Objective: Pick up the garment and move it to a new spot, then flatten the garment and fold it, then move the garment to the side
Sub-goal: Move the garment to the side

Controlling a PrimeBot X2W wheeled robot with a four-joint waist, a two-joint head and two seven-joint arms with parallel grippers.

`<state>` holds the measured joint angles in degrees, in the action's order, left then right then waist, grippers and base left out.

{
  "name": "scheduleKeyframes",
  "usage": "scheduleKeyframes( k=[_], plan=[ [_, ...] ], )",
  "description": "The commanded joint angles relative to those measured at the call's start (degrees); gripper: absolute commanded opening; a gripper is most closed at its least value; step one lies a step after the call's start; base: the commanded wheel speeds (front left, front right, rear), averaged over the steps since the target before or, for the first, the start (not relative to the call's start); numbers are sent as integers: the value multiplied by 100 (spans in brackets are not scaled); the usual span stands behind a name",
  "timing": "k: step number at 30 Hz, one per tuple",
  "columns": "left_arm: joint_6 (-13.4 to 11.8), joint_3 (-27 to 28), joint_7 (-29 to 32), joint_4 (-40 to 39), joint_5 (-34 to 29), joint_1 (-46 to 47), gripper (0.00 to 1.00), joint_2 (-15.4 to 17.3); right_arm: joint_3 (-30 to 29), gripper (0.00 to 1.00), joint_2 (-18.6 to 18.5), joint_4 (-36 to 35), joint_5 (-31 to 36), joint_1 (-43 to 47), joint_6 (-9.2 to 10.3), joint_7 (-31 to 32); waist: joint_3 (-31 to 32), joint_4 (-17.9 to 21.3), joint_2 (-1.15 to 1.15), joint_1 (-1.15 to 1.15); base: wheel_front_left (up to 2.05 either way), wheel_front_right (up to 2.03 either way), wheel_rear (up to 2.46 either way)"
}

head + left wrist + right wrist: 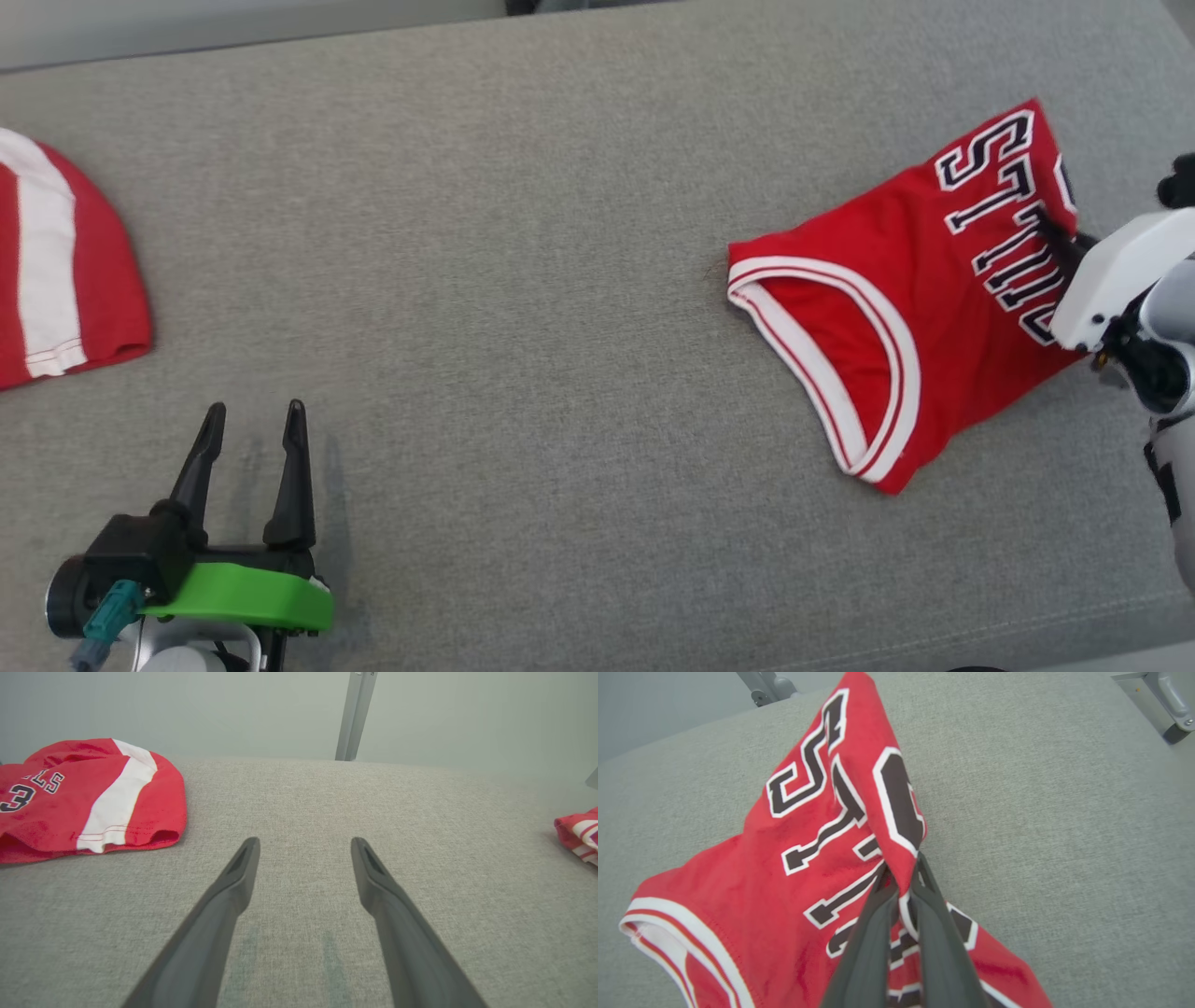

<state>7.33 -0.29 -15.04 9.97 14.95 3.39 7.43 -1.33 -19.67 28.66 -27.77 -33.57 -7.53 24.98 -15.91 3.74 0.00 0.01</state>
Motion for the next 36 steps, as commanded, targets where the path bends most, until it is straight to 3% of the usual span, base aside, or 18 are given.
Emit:
scheduleKeyframes(
  k=[1, 8, 20, 21, 22, 23, 29, 36],
  plan=[
    [15, -13, -12, -35, 37, 123, 100, 93, -91, 0, 0, 54, 61, -144, 10, -62, -720, 683, 0, -1, 0, 0, 0],
    [15, -12, -12, -178, 29, 225, 100, 436, -882, 0, -115, 458, 629, -827, 10, -372, -1162, 851, 0, -1, 0, 0, 0],
    [6, 175, 2, -239, 45, 169, 100, 569, -1931, 0, -382, 1051, 1427, -1447, 10, -752, -1435, 442, 0, -1, 0, 0, 0],
    [4, 170, 2, -221, 41, 132, 100, 559, -1978, 23, -378, 1089, 1531, -1472, 10, -790, -1434, 423, 0, -1, 0, 0, 0],
    [4, 155, 2, -212, 29, 100, 100, 545, -1992, 57, -367, 1136, 1639, -1480, 10, -798, -1422, 404, 0, -1, 0, 0, 0],
    [4, 137, 2, -205, 11, 67, 100, 532, -2001, 100, -356, 1176, 1715, -1493, 10, -792, -1400, 387, 0, -1, 0, 0, 0],
    [-3, 185, 1, -205, -35, -38, 100, 347, -2071, 100, -506, 980, 2083, -1513, 10, -1285, -1041, 251, 0, -1, 0, 0, 0],
    [0, 154, -3, 44, -40, -140, 100, -26, -1561, 100, -812, -22, 1901, -603, 10, -2094, -139, -142, 0, -1, 0, 0, 0]
  ],
)
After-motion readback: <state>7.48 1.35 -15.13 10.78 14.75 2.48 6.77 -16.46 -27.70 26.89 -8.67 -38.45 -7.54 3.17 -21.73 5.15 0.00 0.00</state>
